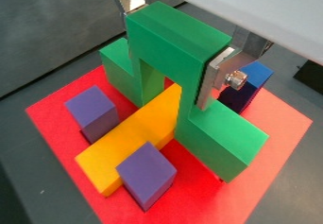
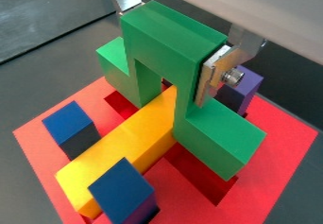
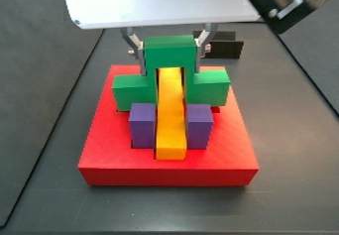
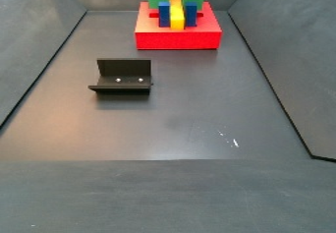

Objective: Pick up the green object. Move up. Move to above the board. Insert the green object.
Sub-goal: Insert the green object.

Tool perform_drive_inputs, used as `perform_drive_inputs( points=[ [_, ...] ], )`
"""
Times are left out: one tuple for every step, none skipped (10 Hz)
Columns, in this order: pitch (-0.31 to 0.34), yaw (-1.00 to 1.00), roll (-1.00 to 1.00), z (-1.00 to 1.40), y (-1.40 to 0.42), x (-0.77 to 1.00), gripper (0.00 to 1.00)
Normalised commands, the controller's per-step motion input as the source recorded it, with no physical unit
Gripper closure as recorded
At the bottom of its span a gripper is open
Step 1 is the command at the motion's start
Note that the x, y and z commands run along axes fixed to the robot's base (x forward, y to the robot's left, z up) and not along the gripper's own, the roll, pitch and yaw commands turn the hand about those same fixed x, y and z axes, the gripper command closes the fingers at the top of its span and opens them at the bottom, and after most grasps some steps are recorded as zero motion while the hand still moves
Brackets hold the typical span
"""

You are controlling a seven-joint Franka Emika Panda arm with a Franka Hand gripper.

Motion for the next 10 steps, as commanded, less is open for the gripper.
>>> perform_drive_inputs(
  points=[
    [0.069, -0.1, 0.14, -0.04, 0.12, -0.05, 1.0],
    [0.06, -0.09, 0.1, 0.0, 0.08, -0.03, 1.0],
    [0.013, -0.07, 0.04, 0.0, 0.0, -0.09, 1.0],
    [0.0, 0.0, 0.02, -0.17, -0.02, 0.0, 1.0],
    [0.0, 0.03, 0.03, -0.3, 0.0, 0.0, 1.0],
    [0.007, 0.14, 0.01, -0.32, 0.01, 0.05, 1.0],
    [0.0, 0.15, 0.0, -0.27, 0.0, 0.01, 1.0],
    [0.0, 0.07, 0.0, -0.16, -0.02, 0.07, 1.0],
    [0.0, 0.03, 0.05, -0.12, -0.07, 0.13, 1.0],
    [0.017, -0.05, 0.22, -0.06, -0.22, 0.36, 1.0]
  ],
)
